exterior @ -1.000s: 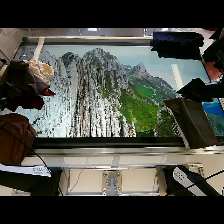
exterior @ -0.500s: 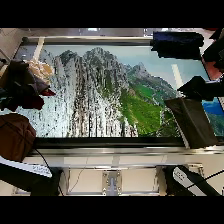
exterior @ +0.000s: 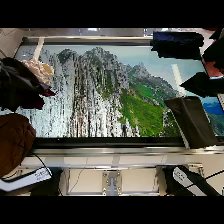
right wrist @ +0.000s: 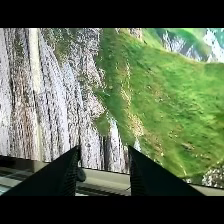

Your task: Fold the shirts.

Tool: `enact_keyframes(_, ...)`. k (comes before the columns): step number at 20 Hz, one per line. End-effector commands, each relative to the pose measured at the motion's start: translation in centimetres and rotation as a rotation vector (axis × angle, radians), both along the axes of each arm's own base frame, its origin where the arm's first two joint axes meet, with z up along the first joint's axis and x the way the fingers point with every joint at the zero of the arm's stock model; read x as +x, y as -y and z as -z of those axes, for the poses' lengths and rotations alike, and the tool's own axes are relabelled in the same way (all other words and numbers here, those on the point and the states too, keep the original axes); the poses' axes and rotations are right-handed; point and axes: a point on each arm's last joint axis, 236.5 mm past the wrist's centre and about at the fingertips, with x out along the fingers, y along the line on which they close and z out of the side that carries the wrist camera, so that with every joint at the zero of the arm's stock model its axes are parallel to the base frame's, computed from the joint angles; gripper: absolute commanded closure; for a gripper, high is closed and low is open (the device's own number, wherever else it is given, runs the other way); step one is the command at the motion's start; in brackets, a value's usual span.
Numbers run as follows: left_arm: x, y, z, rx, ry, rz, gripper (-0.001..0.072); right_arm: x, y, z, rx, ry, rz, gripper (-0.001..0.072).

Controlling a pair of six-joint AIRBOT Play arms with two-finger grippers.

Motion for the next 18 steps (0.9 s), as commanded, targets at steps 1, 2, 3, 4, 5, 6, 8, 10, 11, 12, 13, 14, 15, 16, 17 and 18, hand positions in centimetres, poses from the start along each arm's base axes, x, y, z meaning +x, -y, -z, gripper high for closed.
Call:
enact_keyframes(1, -5.2, 12.5, -11.8, 0.022, 0.239, 0.286, 0.0698, -1.0, -0.1, -5.0, -0.105, 0.116, -0.084, 0.0365)
enact_keyframes(2, -7.1, 16.4, -14.3, -0.002, 0.301, 0.373, 0.0698, -1.4, -0.1, -7.2, -0.155, 0.174, -0.102, 0.0365)
enact_keyframes(3, -8.7, 19.7, -16.0, -0.011, 0.34, 0.449, 0.0698, -1.6, 0.1, -9.5, -0.202, 0.237, -0.107, 0.0365)
enact_keyframes(4, -10.1, 23.0, -16.9, -0.008, 0.363, 0.53, 0.0698, -1.7, 0.2, -12.2, -0.245, 0.316, -0.093, 0.0366)
enact_keyframes(5, -11.3, 26.1, -17.2, -0.016, 0.366, 0.614, 0.0698, -1.8, 0.5, -14.7, -0.285, 0.392, -0.07, 0.0366)
enact_keyframes(6, -12.5, 29.4, -16.7, -0.031, 0.346, 0.717, 0.0698, -2.1, 0.7, -16.9, -0.321, 0.46, -0.049, 0.0366)
enact_keyframes(8, -14.7, 35.7, -14.4, -0.068, 0.263, 0.93, 0.0698, -2.7, 1.5, -19.5, -0.389, 0.526, -0.008, 0.0365)
enact_keyframes(10, -16.2, 41.7, -11.5, -0.095, 0.176, 1.109, 0.0698, -2.9, 2.4, -19.6, -0.426, 0.52, 0.021, 0.0366)
enact_keyframes(11, -16.8, 44.6, -10.1, -0.116, 0.137, 1.18, 0.0698, -2.7, 3.0, -19.1, -0.437, 0.5, 0.033, 0.0365)
enact_keyframes(12, -17.0, 47.4, -8.2, -0.134, 0.089, 1.241, 0.0697, -2.4, 3.6, -18.4, -0.446, 0.475, 0.045, 0.0366)
enact_keyframes(13, -16.9, 50.0, -5.9, -0.144, 0.037, 1.283, 0.0687, -2.1, 4.3, -17.5, -0.454, 0.444, 0.056, 0.0365)
enact_keyframes(14, -16.4, 52.1, -3.8, -0.155, -0.004, 1.3, 0.0613, -1.7, 5.0, -16.6, -0.462, 0.416, 0.066, 0.0365)
enact_keyframes(15, -15.1, 53.5, -2.0, -0.163, -0.025, 1.285, 0.033, -1.3, 5.7, -15.7, -0.484, 0.387, 0.061, 0.0365)
enact_keyframes(16, -12.9, 54.1, -0.7, -0.164, -0.017, 1.241, 0.0014, -0.9, 6.5, -14.8, -0.51, 0.359, 0.057, 0.0365)
enact_keyframes(17, -10.5, 53.5, -0.2, -0.153, 0.013, 1.181, -0.001, -0.6, 7.5, -13.8, -0.533, 0.321, 0.064, 0.0365)
enact_keyframes(18, -7.9, 51.7, -0.4, -0.15, 0.045, 1.103, -0.0009, -0.3, 8.6, -13.0, -0.555, 0.284, 0.083, 0.0365)
